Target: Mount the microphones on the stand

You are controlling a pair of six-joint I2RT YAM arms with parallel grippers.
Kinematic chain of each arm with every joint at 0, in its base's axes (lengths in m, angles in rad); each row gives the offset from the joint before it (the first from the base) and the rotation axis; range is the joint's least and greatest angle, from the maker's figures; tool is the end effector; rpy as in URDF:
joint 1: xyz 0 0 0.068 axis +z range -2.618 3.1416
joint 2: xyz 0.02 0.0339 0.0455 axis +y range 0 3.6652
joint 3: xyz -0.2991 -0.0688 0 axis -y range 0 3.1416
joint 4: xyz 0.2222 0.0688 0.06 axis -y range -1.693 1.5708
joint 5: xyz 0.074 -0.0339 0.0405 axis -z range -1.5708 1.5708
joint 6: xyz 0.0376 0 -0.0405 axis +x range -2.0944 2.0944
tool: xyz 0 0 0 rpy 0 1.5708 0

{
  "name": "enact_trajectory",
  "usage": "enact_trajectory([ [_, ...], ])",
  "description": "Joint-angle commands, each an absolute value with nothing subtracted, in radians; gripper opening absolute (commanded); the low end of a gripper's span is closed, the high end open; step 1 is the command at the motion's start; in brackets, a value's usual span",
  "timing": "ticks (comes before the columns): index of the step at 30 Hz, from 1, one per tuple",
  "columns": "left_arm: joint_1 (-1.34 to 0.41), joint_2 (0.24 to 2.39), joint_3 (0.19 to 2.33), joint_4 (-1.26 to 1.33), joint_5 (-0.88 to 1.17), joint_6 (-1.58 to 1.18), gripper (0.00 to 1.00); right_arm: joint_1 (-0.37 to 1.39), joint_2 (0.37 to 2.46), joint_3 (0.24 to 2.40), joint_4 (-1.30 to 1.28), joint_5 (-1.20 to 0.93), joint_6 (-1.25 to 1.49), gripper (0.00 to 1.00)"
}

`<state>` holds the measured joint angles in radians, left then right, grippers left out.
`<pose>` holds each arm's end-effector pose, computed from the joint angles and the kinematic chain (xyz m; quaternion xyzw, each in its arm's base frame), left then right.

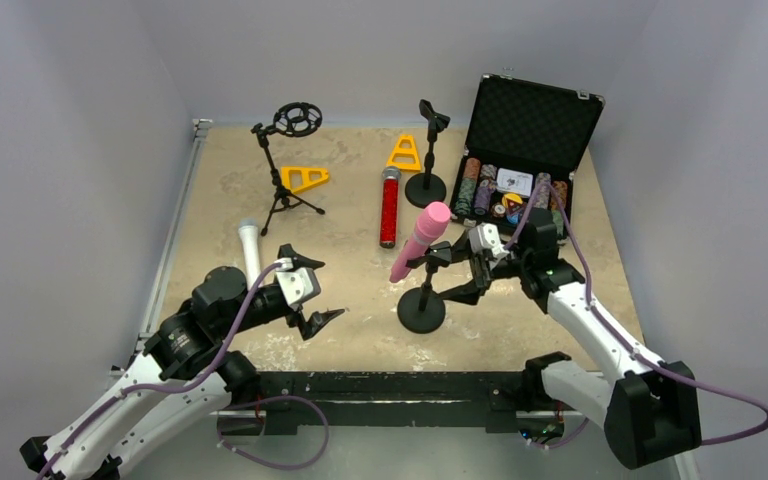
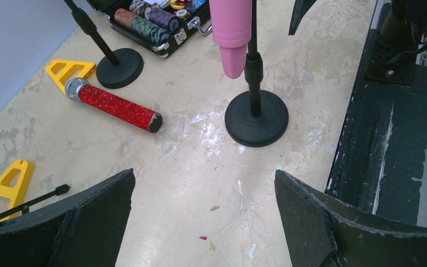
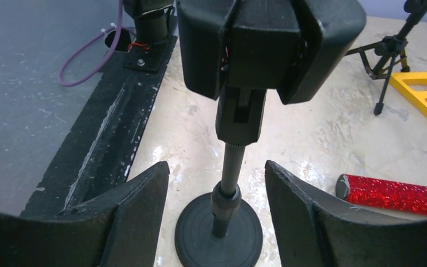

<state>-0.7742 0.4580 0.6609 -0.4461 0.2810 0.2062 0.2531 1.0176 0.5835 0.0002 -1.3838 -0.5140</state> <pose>0.0386 -0.0523 0.3228 0.4433 0.6474 -0.2768 0.5547 0.1487 0.0766 0.2949 -0.5613 0.4733 0.4792 0.4809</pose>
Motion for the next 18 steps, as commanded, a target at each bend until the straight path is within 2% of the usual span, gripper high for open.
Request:
enact_trajectory([
  [1, -0.77, 0.457, 0.675, -0.44, 0.271, 0.219, 0.99, 0.278, 1.041, 0.623, 0.113, -1.443, -0.435, 0.64],
  [13, -0.764, 0.465, 0.673, -0.437, 0.274, 0.221, 0.99, 0.318, 1.116, 0.64, 0.238, -1.463, -0.316, 0.41],
  [18, -0.763, 0.466, 0.672, -0.437, 0.274, 0.222, 0.99, 0.318, 1.117, 0.646, 0.221, -1.488, -0.329, 0.24],
])
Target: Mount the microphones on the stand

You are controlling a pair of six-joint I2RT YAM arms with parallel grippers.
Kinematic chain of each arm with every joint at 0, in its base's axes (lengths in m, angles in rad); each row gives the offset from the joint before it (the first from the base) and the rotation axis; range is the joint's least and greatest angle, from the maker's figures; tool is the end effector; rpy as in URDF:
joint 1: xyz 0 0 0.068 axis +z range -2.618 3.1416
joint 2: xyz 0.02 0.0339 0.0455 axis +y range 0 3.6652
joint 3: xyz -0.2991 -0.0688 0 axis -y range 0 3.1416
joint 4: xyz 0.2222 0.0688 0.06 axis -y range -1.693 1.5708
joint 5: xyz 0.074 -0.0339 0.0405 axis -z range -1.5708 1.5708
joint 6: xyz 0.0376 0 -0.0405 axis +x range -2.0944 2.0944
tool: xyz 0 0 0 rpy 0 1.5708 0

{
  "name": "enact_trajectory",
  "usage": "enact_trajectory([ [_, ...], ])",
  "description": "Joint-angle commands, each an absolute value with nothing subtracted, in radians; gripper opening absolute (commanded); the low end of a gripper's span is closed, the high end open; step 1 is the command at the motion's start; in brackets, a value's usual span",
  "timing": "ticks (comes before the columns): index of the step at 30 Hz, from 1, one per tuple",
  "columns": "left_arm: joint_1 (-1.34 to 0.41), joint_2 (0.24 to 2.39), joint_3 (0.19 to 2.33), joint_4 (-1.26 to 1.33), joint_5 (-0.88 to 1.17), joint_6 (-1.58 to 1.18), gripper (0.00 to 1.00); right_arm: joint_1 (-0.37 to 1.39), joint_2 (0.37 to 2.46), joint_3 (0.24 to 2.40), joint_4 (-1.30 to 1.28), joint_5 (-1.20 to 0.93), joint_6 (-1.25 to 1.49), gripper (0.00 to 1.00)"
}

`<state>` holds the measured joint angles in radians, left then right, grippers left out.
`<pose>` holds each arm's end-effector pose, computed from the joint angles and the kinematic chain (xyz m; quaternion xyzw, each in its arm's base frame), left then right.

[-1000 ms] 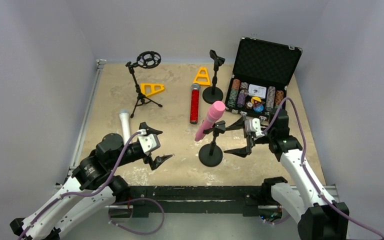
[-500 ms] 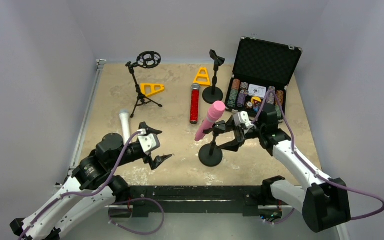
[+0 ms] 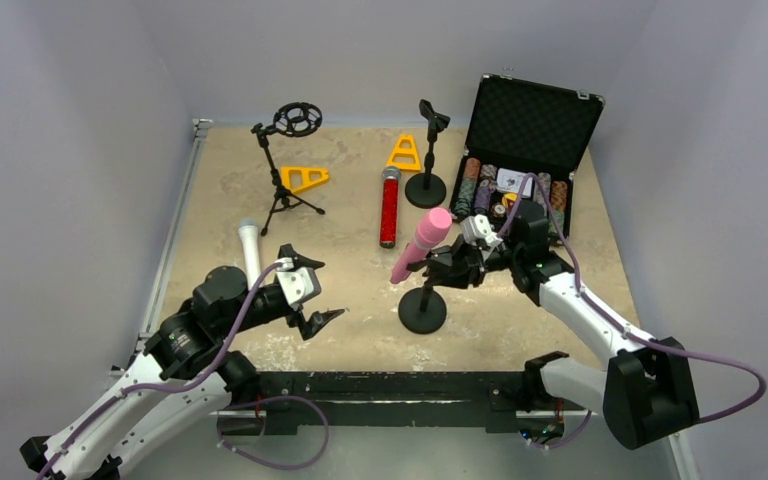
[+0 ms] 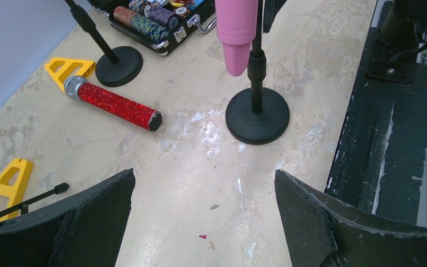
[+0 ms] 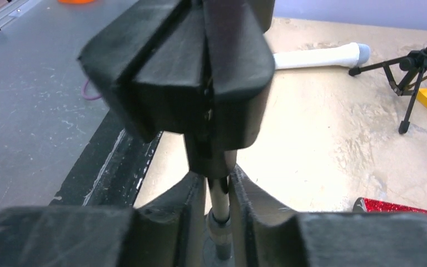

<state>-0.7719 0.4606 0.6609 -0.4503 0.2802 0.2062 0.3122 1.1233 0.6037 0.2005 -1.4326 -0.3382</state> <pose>0.0390 -0.0525 0.3222 0.4430 0.6501 -0.2754 0.5525 0.1679 0.0933 0.3001 -0.5598 0.4564 0.5264 0.4487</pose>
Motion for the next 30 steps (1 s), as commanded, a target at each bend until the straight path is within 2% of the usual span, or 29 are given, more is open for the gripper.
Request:
enact_trajectory([
  [1, -0.763, 0.466, 0.672, -0.437, 0.275, 0.222, 0.99, 0.318, 1.115, 0.652, 0.197, -1.49, -0.349, 0.21],
  [5, -0.763, 0.461, 0.672, -0.44, 0.272, 0.222, 0.99, 0.314, 1.099, 0.681, 0.031, -1.502, -0.496, 0.11],
  [9, -0.762, 0.457, 0.672, -0.442, 0.27, 0.224, 0.99, 0.245, 1.065, 0.704, -0.096, -1.534, -0.594, 0.06],
  [16, -0.763, 0.44, 0.67, -0.442, 0.273, 0.224, 0.99, -0.041, 1.029, 0.844, -0.644, -1.582, -0.974, 0.03],
  [19, -0.763, 0.429, 0.671, -0.442, 0.276, 0.225, 0.99, -0.173, 1.057, 0.935, -0.867, -1.515, -1.133, 0.02],
  [27, -0.764, 0.408, 0.669, -0.441, 0.292, 0.223, 0.99, -0.604, 1.296, 1.121, -1.5, -1.489, -1.761, 0.01],
  [30, -0.763, 0.407, 0.67, -0.44, 0.298, 0.222, 0.99, -0.735, 1.351, 1.151, -1.527, -1.458, -1.798, 0.01],
])
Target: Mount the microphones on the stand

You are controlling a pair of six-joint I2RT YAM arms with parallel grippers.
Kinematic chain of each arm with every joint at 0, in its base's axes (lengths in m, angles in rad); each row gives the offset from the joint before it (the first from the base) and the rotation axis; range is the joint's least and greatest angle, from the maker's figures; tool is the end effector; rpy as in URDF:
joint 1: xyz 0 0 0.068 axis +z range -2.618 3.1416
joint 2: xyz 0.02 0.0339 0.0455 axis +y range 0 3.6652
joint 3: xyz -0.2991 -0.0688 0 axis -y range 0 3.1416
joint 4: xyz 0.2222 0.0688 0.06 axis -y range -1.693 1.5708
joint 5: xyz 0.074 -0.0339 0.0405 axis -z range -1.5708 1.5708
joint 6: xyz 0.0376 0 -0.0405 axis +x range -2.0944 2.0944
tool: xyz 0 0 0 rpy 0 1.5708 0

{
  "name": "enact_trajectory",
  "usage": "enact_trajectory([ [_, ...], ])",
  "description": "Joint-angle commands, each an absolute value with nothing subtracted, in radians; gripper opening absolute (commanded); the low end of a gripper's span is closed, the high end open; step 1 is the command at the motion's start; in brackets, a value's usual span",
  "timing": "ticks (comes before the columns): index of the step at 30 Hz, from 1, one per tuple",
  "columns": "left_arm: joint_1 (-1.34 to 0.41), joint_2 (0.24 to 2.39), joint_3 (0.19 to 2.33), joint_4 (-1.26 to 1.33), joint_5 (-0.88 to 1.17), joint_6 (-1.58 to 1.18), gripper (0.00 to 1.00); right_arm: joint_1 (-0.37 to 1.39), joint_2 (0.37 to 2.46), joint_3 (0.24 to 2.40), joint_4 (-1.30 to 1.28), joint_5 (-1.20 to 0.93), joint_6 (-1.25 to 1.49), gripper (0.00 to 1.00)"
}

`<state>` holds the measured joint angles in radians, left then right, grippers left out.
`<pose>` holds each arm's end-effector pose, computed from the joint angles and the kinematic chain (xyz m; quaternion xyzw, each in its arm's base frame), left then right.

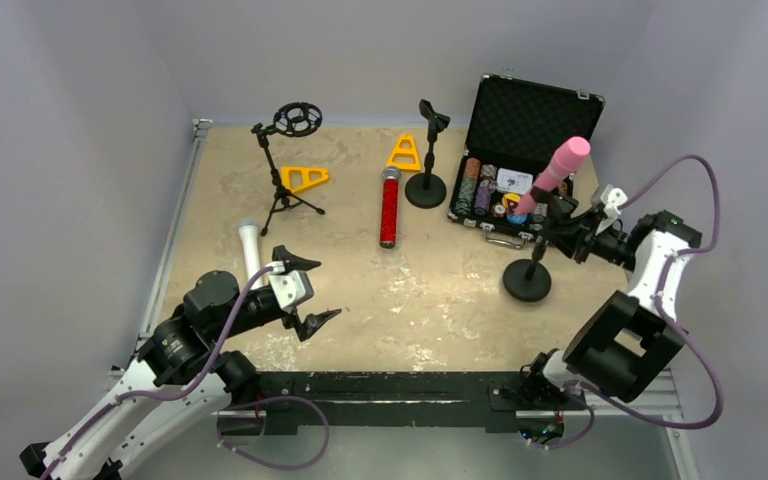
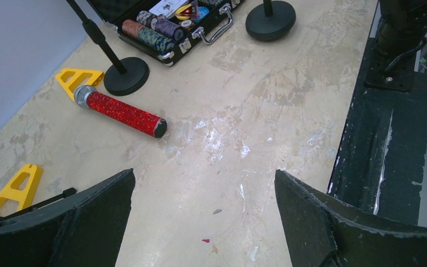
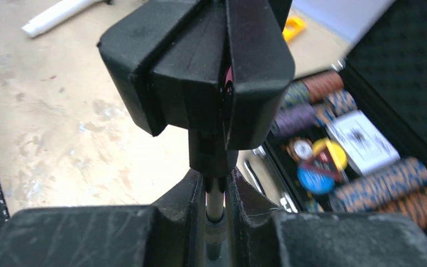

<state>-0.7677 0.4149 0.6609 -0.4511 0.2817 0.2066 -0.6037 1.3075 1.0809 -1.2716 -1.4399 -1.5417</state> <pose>0.0323 -0.0457 0.3239 0.4378 0.6373 -0.2776 0.5702 0.1676 -0.0703 0.3321 -0.3609 0.6594 0.2908 0.5919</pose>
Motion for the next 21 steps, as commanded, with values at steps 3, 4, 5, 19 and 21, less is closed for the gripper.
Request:
enact_trajectory([
  [3, -0.764, 0.406, 0.669, -0.439, 0.301, 0.221, 0.99, -0.812, 1.375, 1.168, -1.527, -1.439, -1.819, 0.01],
  [4, -0.763, 0.406, 0.67, -0.439, 0.302, 0.222, 0.99, -0.832, 1.381, 1.173, -1.528, -1.438, -1.826, 0.01],
  [5, -0.763, 0.406, 0.67, -0.439, 0.302, 0.222, 0.99, -0.849, 1.387, 1.179, -1.527, -1.437, -1.836, 0.01],
  [19, -0.762, 0.408, 0.669, -0.439, 0.302, 0.222, 0.99, -0.956, 1.488, 1.171, -1.529, -1.414, -1.945, 0.07],
  [21, -0.763, 0.408, 0.667, -0.439, 0.301, 0.221, 0.99, -0.958, 1.497, 1.155, -1.529, -1.409, -1.957, 0.09],
])
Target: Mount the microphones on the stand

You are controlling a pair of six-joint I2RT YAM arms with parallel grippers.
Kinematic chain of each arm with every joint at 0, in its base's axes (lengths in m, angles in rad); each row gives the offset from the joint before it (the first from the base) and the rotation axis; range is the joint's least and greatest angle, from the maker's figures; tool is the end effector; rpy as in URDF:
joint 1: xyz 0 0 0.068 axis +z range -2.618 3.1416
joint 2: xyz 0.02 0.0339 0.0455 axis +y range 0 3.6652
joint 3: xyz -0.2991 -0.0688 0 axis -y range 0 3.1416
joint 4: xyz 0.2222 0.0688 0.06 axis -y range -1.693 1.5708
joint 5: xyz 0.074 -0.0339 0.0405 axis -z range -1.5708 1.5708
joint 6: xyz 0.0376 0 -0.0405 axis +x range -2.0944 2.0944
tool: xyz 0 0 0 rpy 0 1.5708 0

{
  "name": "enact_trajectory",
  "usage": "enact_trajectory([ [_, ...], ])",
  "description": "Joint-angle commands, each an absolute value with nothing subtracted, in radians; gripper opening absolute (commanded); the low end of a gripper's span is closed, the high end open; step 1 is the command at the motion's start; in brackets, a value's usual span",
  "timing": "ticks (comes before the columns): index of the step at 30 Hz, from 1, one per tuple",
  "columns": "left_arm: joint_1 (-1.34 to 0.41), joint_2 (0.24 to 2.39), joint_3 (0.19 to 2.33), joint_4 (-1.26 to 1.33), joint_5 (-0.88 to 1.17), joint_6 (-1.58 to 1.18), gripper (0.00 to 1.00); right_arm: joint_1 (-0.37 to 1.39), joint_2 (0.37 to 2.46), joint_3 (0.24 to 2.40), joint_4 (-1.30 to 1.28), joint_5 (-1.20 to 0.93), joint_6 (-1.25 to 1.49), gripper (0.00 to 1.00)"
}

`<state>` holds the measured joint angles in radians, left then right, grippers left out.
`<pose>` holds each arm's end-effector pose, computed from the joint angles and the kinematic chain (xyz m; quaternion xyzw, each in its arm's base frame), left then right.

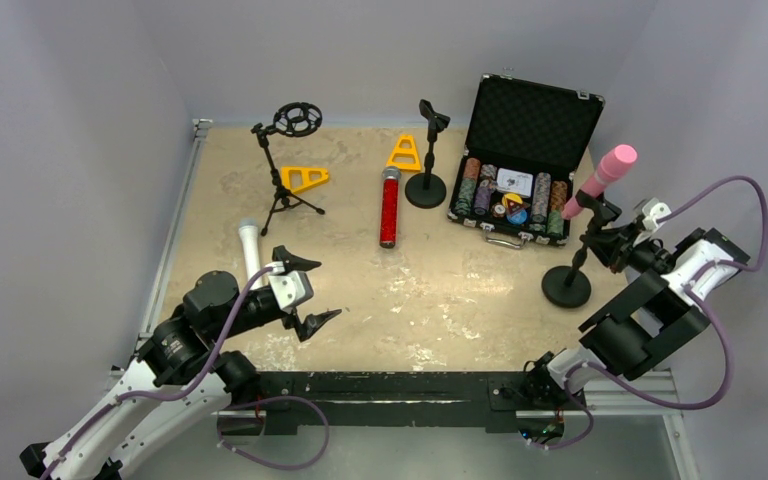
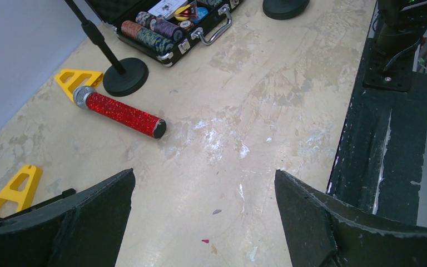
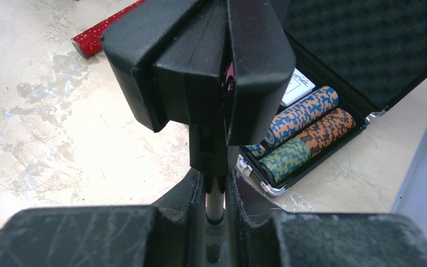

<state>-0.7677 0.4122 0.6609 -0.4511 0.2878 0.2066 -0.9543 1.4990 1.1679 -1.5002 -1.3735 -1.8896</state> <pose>0.0317 -0.0454 0.3241 0.4391 0.6353 -0.2800 0.5703 0.1499 -0.1478 0.3177 -0.2721 0.7216 0.1926 0.6068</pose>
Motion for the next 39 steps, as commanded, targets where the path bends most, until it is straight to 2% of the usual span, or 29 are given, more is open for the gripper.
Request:
enact_trajectory([
  [1, -0.763, 0.408, 0.669, -0.439, 0.301, 0.221, 0.99, -0.96, 1.501, 1.148, -1.529, -1.405, -1.962, 0.11],
  [7, -0.763, 0.407, 0.669, -0.438, 0.302, 0.221, 0.99, -0.973, 1.493, 1.131, -1.528, -1.395, -1.967, 0.33],
  [16, -0.762, 0.403, 0.669, -0.438, 0.302, 0.221, 0.99, -0.991, 1.482, 1.119, -1.528, -1.371, -1.965, 0.48],
  [17, -0.763, 0.402, 0.67, -0.439, 0.302, 0.22, 0.99, -0.994, 1.481, 1.118, -1.528, -1.366, -1.964, 0.51],
  [19, -0.764, 0.401, 0.669, -0.439, 0.304, 0.221, 0.99, -1.001, 1.475, 1.112, -1.527, -1.355, -1.964, 0.67],
  [22, -0.762, 0.399, 0.669, -0.439, 0.304, 0.221, 0.99, -1.018, 1.465, 1.103, -1.527, -1.342, -1.969, 0.79],
  [28, -0.764, 0.393, 0.669, -0.439, 0.305, 0.22, 0.99, -1.065, 1.456, 1.097, -1.525, -1.303, -1.974, 0.89],
  [39, -0.762, 0.384, 0.669, -0.439, 0.305, 0.221, 0.99, -1.153, 1.407, 1.031, -1.523, -1.184, -2.035, 0.95],
])
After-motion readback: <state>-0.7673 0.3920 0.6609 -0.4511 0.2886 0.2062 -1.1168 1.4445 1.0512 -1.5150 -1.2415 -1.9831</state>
